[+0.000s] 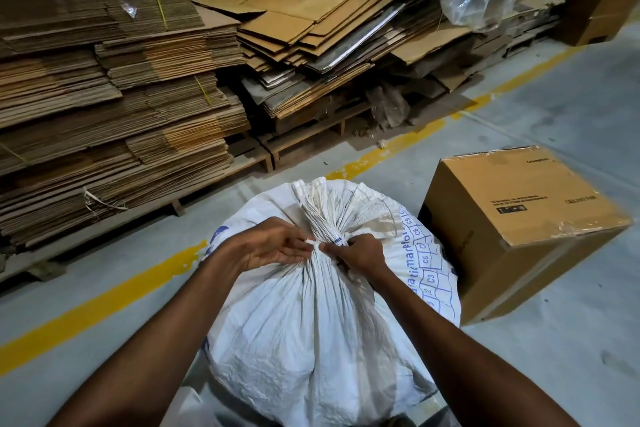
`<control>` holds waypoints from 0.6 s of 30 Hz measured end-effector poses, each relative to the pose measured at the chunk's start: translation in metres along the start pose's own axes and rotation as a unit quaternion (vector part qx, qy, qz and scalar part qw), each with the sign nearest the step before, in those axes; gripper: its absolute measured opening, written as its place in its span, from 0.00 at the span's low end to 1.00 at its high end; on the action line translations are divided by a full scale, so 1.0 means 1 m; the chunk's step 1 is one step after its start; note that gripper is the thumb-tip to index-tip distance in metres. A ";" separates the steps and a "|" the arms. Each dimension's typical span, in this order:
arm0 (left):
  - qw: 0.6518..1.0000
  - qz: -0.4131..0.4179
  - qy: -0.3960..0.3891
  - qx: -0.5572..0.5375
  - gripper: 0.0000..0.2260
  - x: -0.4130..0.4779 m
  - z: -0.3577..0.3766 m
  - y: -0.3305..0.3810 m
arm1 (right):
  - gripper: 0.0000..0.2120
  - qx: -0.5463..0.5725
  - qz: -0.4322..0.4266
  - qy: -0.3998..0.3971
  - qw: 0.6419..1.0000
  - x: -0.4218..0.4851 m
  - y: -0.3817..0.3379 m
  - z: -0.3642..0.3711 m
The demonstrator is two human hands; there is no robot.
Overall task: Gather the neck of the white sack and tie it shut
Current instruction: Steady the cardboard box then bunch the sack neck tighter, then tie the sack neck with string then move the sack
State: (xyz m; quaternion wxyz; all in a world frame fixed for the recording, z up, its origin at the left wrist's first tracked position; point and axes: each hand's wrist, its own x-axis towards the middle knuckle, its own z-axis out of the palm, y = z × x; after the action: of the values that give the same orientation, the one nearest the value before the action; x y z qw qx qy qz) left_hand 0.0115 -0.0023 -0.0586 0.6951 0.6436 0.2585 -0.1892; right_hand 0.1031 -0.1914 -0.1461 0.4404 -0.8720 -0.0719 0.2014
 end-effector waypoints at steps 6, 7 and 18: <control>0.896 0.267 0.293 0.202 0.07 0.013 0.037 -0.054 | 0.32 0.005 0.003 0.027 1.000 -0.002 -0.006 -0.003; 0.849 0.315 0.344 0.247 0.10 0.016 0.043 -0.058 | 0.32 0.025 0.014 0.036 0.999 -0.002 -0.007 -0.002; 0.780 0.504 0.255 0.268 0.16 0.033 0.074 -0.056 | 0.09 0.331 0.057 -0.102 0.936 -0.023 -0.015 -0.034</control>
State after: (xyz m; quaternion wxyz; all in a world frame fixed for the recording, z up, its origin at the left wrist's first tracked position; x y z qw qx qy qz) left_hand 0.0134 -0.0791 -0.1205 0.3990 0.8673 0.0036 0.2974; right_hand 0.0976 -0.2144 -0.1092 0.6826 -0.6540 0.0042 0.3261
